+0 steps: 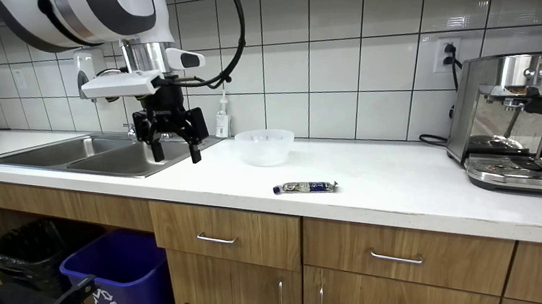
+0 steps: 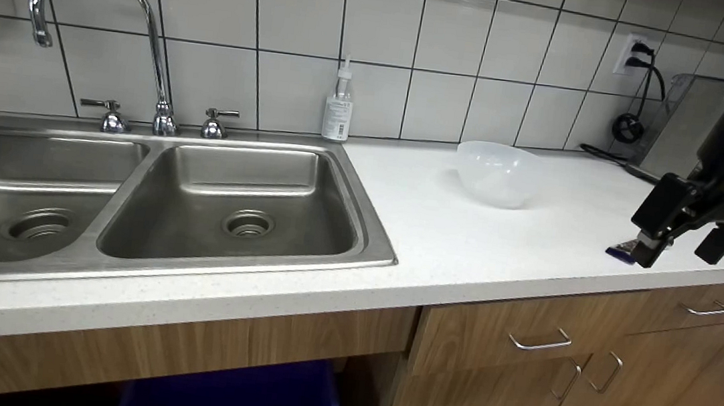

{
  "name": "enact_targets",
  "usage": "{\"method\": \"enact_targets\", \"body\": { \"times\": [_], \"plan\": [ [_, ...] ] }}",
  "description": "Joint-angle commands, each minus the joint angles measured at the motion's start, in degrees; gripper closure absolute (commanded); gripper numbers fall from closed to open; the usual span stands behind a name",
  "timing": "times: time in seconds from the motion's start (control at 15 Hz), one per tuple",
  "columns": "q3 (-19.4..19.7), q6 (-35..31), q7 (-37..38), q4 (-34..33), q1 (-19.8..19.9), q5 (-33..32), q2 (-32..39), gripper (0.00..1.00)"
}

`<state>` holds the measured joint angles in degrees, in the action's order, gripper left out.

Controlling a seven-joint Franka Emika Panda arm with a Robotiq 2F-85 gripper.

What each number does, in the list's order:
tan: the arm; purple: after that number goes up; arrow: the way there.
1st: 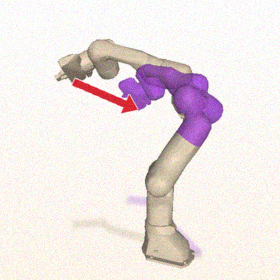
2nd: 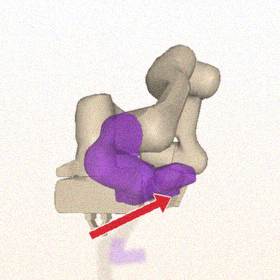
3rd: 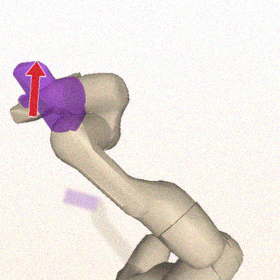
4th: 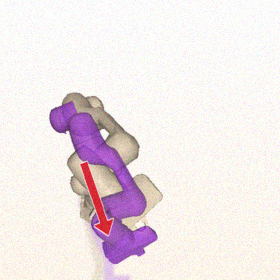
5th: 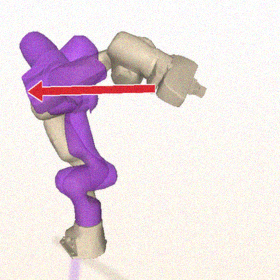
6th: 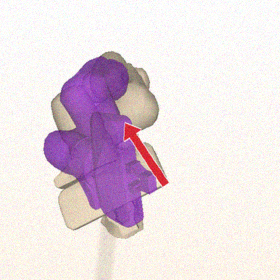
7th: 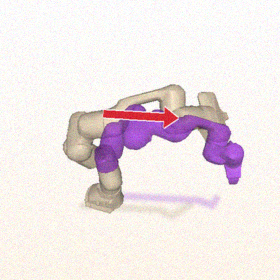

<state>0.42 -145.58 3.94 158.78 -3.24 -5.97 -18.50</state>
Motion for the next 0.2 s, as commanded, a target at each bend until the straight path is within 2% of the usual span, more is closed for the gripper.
{"method": "enact_targets", "body": {
  "times": [0.0, 0.13],
  "plan": [
    [-1.1, 0.1, -0.5, 0.0, 1.0, 0.7, 0.0, 0.0],
    [-1.1, 0.1, -0.5, 0.0, 1.0, 0.7, 0.0, 0.0]
  ]
}}
